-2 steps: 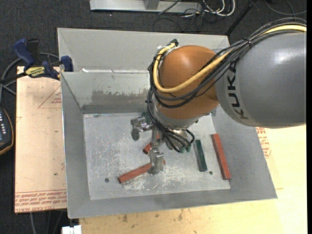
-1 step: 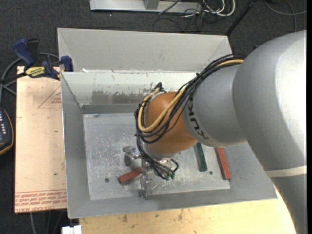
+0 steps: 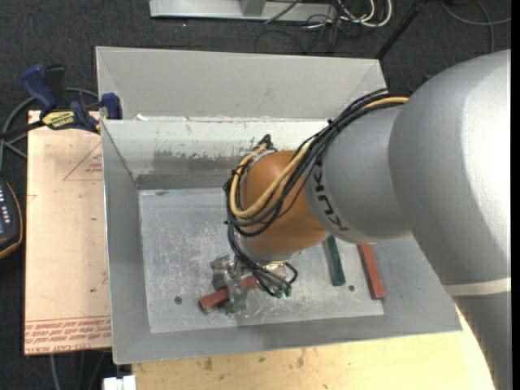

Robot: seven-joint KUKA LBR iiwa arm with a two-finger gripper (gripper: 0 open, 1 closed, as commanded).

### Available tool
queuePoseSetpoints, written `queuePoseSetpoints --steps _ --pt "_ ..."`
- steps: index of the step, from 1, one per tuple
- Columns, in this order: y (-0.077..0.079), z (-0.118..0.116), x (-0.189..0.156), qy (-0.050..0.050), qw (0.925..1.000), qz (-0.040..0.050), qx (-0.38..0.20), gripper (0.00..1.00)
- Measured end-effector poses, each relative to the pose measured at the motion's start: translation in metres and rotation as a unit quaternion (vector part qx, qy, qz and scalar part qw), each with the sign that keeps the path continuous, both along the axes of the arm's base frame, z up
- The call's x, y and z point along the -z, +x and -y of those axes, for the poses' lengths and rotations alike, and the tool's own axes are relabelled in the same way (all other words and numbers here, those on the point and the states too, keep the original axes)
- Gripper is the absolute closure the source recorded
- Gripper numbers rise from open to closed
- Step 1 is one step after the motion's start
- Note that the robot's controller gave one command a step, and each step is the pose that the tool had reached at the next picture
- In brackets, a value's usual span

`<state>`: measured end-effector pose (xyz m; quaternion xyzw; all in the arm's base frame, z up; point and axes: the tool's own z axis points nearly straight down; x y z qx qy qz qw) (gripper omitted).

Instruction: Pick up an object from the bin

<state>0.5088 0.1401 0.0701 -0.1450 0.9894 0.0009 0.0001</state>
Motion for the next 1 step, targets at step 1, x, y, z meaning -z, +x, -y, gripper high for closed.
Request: queuePoseSetpoints --steps 1 --pt "-0.013 -0.0171 -0.1454 0.001 0.9999 0.0044 -0.013 1.0"
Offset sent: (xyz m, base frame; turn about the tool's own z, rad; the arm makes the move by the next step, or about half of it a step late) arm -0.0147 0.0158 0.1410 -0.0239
